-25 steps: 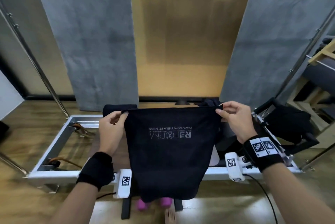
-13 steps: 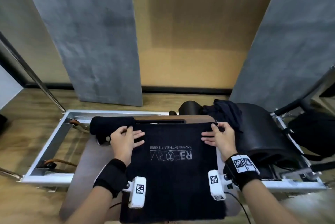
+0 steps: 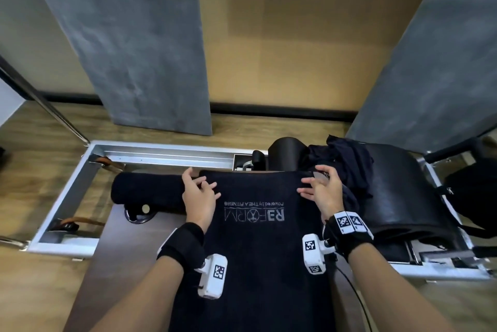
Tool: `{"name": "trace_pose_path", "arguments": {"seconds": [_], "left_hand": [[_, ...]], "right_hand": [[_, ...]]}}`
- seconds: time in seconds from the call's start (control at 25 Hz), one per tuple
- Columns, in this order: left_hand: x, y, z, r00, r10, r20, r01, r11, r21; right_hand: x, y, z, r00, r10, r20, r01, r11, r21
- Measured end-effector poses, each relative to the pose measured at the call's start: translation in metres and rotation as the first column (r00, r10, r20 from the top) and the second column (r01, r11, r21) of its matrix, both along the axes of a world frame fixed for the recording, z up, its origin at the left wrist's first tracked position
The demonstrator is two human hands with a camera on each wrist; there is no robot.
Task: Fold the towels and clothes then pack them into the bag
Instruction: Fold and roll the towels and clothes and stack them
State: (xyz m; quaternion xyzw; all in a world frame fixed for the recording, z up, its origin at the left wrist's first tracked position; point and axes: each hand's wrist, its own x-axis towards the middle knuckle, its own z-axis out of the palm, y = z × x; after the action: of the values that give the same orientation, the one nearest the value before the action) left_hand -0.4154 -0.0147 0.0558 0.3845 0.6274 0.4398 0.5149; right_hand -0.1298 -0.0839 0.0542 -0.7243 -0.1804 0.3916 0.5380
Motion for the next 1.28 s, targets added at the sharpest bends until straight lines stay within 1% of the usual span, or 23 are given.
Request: {"name": "trace_pose_path", "arguments": {"seconds": [0.08, 0.16, 0.28, 0.36, 0.44, 0.56, 0.64, 0.72, 0.76, 0.84, 0.96, 1.0, 1.04, 1.12, 1.2, 1.28], "left_hand": [[-0.005, -0.018, -0.001, 0.994, -0.078, -0.081, 0.085, 0.993, 0.087], [-0.013, -0.040, 0.001, 0.981, -0.128, -0.145, 0.148, 0.979, 0.136], [-0.036, -0.084, 0.000, 0.957, -0.176, -0.231, 0.214, 0.965, 0.151], [-0.056, -0.117, -0.004, 0.923, -0.207, -0.324, 0.269, 0.950, 0.159], [-0.076, -0.147, -0.010, 0.870, -0.228, -0.436, 0.332, 0.926, 0.180], [-0.104, -0.195, -0.016, 0.789, -0.268, -0.553, 0.417, 0.895, 0.161], [-0.119, -0.221, -0.020, 0.747, -0.265, -0.610, 0.431, 0.891, 0.142], [-0.129, -0.240, -0.024, 0.706, -0.267, -0.655, 0.447, 0.886, 0.120], [-0.133, -0.249, -0.025, 0.676, -0.277, -0.683, 0.459, 0.883, 0.096], [-0.139, -0.259, -0.023, 0.608, -0.286, -0.741, 0.481, 0.875, 0.057], [-0.138, -0.259, -0.017, 0.510, -0.294, -0.808, 0.529, 0.849, 0.024], [-0.135, -0.257, -0.012, 0.487, -0.296, -0.822, 0.541, 0.841, 0.018], [-0.131, -0.255, -0.006, 0.492, -0.292, -0.820, 0.547, 0.837, 0.030], [-0.118, -0.242, 0.007, 0.560, -0.274, -0.782, 0.542, 0.835, 0.095], [-0.098, -0.219, 0.022, 0.610, -0.239, -0.755, 0.533, 0.829, 0.169], [-0.071, -0.186, 0.039, 0.626, -0.188, -0.757, 0.520, 0.824, 0.226]], "right_hand": [[-0.004, -0.016, 0.004, 1.000, -0.004, 0.023, 0.003, 0.999, 0.052], [-0.014, -0.040, 0.012, 1.000, 0.013, 0.014, -0.014, 0.997, 0.069], [-0.038, -0.089, 0.022, 0.995, 0.099, 0.021, -0.099, 0.994, 0.047], [-0.053, -0.126, 0.024, 0.985, 0.166, 0.051, -0.166, 0.986, -0.005], [-0.064, -0.161, 0.021, 0.967, 0.227, 0.114, -0.217, 0.972, -0.088], [-0.075, -0.220, 0.012, 0.915, 0.318, 0.250, -0.255, 0.933, -0.256], [-0.077, -0.255, 0.004, 0.855, 0.377, 0.357, -0.247, 0.900, -0.360], [-0.078, -0.276, -0.002, 0.793, 0.433, 0.428, -0.233, 0.866, -0.443], [-0.080, -0.284, -0.003, 0.776, 0.445, 0.447, -0.224, 0.857, -0.464], [-0.086, -0.292, -0.007, 0.770, 0.436, 0.466, -0.208, 0.862, -0.462], [-0.089, -0.291, -0.008, 0.762, 0.430, 0.484, -0.209, 0.871, -0.444], [-0.089, -0.288, -0.005, 0.764, 0.433, 0.479, -0.219, 0.872, -0.439], [-0.089, -0.284, 0.000, 0.767, 0.437, 0.471, -0.234, 0.872, -0.429], [-0.090, -0.265, 0.013, 0.774, 0.438, 0.456, -0.276, 0.883, -0.380], [-0.091, -0.233, 0.031, 0.810, 0.395, 0.434, -0.304, 0.915, -0.266], [-0.090, -0.191, 0.053, 0.829, 0.354, 0.433, -0.317, 0.935, -0.157]]}}
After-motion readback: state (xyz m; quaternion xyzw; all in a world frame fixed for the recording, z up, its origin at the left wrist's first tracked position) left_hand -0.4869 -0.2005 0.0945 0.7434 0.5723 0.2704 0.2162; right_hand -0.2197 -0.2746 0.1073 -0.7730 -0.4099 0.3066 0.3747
